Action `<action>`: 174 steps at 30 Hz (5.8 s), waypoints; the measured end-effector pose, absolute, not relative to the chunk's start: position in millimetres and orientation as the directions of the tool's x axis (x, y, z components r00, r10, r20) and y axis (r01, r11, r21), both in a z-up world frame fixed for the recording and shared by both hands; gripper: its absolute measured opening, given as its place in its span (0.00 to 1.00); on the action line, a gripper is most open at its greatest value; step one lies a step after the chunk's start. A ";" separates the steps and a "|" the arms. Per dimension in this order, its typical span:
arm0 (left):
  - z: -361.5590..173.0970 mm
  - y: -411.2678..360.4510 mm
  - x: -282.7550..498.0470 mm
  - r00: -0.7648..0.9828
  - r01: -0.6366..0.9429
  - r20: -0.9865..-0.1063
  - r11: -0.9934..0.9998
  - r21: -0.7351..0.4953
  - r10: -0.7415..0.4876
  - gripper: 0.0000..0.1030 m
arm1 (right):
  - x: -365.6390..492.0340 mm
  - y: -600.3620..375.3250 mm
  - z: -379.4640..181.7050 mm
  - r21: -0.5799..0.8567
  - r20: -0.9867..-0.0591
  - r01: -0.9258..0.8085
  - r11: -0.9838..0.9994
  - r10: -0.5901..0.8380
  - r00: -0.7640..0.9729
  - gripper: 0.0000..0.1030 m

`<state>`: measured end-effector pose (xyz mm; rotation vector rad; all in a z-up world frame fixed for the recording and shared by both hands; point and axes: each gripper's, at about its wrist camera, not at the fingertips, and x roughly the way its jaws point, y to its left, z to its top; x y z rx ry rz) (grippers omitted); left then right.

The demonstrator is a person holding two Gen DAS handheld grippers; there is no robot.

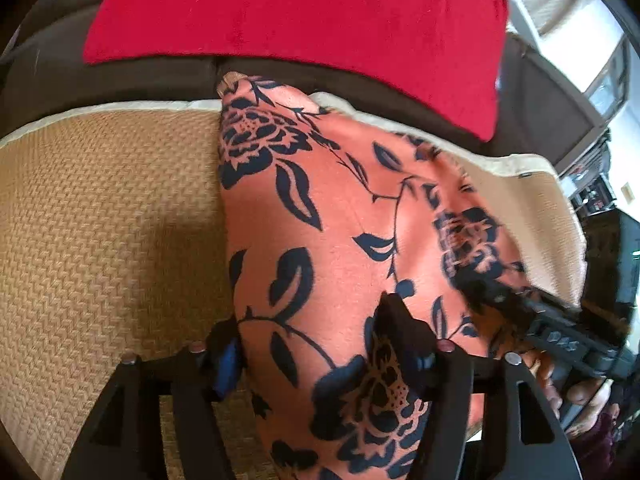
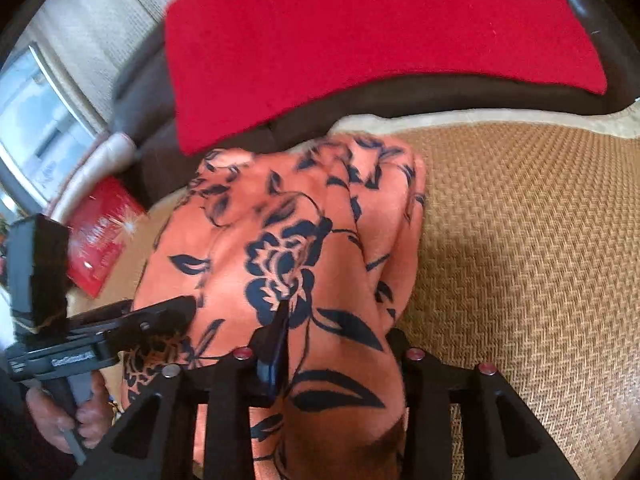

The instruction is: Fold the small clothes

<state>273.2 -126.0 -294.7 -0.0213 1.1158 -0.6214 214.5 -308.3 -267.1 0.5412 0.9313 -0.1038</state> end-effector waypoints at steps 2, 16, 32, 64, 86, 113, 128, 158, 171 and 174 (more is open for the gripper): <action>-289.2 -119.7 273.1 0.307 0.455 -0.828 0.837 -0.305 -0.469 0.67 | 214.9 -307.3 -261.7 0.400 -0.782 0.319 0.859 0.139 0.607 0.48; -280.7 -149.9 259.1 0.511 0.458 -0.818 0.889 0.000 -0.264 0.77 | 222.5 -291.5 -223.5 0.421 -0.668 0.276 0.864 0.090 0.739 0.39; -257.5 -159.6 194.2 0.648 0.463 -0.737 0.867 0.183 -0.191 0.97 | 158.9 -301.5 -236.4 0.532 -0.704 0.393 0.750 0.134 0.697 0.38; -63.9 -54.1 40.5 0.920 0.080 -0.391 0.977 0.197 0.003 0.97 | 38.3 -200.7 -62.0 0.291 -0.555 0.282 0.914 -0.079 0.828 0.61; -41.5 -47.0 13.4 0.938 0.078 -0.346 0.987 0.140 -0.025 1.00 | 17.0 -186.7 -30.1 0.274 -0.499 0.269 0.923 -0.102 0.860 0.61; -17.3 -29.6 -24.2 0.951 0.062 -0.309 0.991 0.120 -0.022 1.00 | 3.0 -169.1 -12.0 0.165 -0.578 0.384 0.909 -0.226 0.784 0.61; 21.0 -25.6 -69.5 0.971 0.095 -0.227 0.991 0.099 -0.070 1.00 | -38.0 -154.1 28.2 0.142 -0.507 0.363 0.921 -0.247 0.826 0.67; 26.6 -28.1 -80.6 0.972 0.108 -0.219 0.988 0.107 -0.082 1.00 | -40.6 -147.8 29.9 0.114 -0.533 0.373 0.921 -0.260 0.805 0.67; 23.2 -20.5 -76.1 0.968 0.104 -0.240 0.990 0.092 -0.079 1.00 | -37.9 -139.5 28.7 0.112 -0.540 0.375 0.920 -0.260 0.800 0.67; 23.5 -19.5 -77.0 0.968 0.099 -0.238 0.991 0.087 -0.076 1.00 | -37.1 -135.8 29.6 0.104 -0.539 0.371 0.923 -0.261 0.801 0.67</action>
